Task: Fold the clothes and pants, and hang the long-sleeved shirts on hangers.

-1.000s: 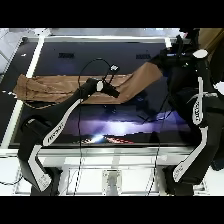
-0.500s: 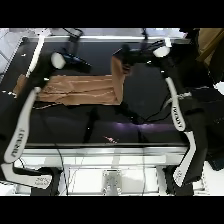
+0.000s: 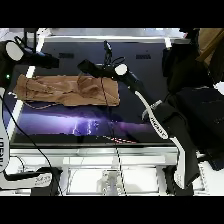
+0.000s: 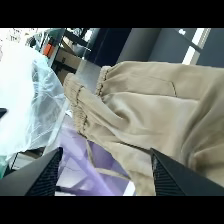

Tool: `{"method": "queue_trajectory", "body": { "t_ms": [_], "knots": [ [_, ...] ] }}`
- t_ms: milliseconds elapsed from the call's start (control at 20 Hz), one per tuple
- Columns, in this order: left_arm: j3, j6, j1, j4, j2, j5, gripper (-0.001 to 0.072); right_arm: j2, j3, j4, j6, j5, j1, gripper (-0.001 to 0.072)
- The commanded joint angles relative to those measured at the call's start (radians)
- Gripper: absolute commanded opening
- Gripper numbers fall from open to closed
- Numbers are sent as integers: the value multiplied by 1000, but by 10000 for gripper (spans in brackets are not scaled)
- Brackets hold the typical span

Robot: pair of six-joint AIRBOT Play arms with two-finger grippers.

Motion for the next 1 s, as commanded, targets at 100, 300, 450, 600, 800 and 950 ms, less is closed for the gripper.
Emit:
{"method": "queue_trajectory", "body": {
  "t_ms": [100, 300, 450, 600, 800, 950],
  "knots": [
    [0, 0, 18, 0, 5, -17, 23, 85, -1, -141, -8, 281, -171, 616],
    [0, 0, 18, 0, 3, -16, 24, 105, -47, -358, 98, 464, -348, 599],
    [0, 0, 17, 0, -8, -16, 23, 70, -150, -442, 160, 472, -378, 599],
    [-1, 0, 17, -30, -21, -17, 24, -15, -154, -419, 161, 449, -359, 598],
    [-1, 0, 17, -56, -29, -17, 23, -87, -153, -339, 160, 390, -325, 528],
    [-1, 0, 17, -56, -29, -17, 23, -121, -144, -290, 156, 372, -299, 528]
  ]
}}
